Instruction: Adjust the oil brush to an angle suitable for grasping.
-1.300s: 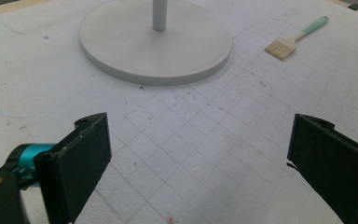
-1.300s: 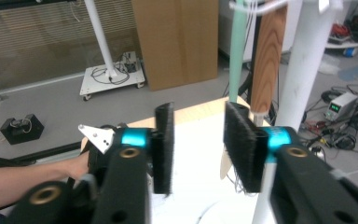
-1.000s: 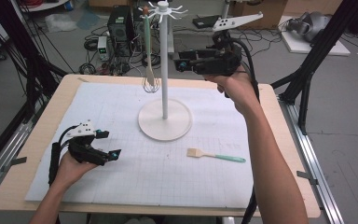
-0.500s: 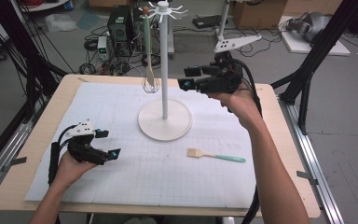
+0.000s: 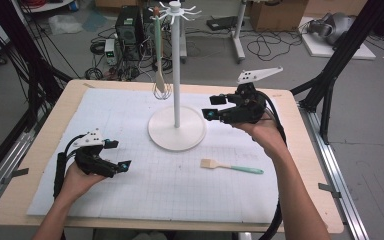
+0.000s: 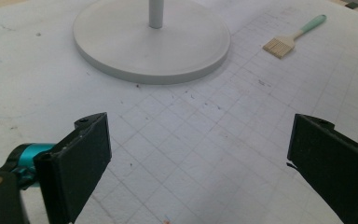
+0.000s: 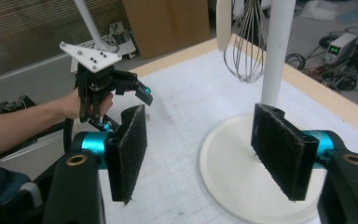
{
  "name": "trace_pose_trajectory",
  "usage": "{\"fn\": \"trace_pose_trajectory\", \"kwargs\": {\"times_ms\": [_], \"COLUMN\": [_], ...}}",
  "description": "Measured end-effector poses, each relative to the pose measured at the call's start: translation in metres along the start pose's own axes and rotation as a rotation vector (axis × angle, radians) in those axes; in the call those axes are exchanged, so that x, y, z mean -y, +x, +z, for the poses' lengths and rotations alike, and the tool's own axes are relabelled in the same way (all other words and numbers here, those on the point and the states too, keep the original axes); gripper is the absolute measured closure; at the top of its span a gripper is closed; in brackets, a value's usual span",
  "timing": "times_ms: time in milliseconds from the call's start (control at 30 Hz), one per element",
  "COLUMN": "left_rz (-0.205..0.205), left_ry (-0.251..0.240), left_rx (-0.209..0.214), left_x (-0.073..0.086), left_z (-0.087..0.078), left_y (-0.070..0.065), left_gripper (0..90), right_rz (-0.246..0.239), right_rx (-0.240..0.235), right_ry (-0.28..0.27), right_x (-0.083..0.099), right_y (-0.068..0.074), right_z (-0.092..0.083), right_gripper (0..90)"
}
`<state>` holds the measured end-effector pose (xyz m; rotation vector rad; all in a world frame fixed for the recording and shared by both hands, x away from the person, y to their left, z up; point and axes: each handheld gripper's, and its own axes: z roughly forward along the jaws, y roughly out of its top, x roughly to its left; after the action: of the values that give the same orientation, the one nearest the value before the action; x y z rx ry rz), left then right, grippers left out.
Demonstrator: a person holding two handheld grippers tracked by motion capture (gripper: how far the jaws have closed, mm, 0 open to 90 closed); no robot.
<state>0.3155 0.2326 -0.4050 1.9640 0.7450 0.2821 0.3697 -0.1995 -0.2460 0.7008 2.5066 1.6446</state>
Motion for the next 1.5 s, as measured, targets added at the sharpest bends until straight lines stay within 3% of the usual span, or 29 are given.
{"fn": "trace_pose_trajectory", "kwargs": {"times_ms": [200, 567, 1067, 1500], "left_rz": [-0.007, -0.005, -0.008, -0.007], "left_ry": [-0.003, -0.007, -0.012, -0.012], "left_rx": [-0.006, -0.01, -0.006, -0.01], "left_x": [0.001, 0.001, 0.001, 0.001], "left_z": [-0.001, -0.002, -0.004, -0.005], "left_y": [0.001, 0.001, 0.001, 0.003], "left_gripper": [6.6, 6.6, 6.6, 6.6], "right_rz": [-0.033, -0.012, -0.003, -0.015], "right_rx": [0.024, 0.05, 0.099, 0.101], "right_ry": [0.056, 0.099, 0.152, 0.232], "right_x": [0.017, 0.052, 0.087, 0.116], "right_y": [0.003, -0.003, -0.012, -0.019], "right_z": [0.001, -0.001, -0.01, -0.005], "right_gripper": [35.8, 58.5, 56.2, 51.4]}}
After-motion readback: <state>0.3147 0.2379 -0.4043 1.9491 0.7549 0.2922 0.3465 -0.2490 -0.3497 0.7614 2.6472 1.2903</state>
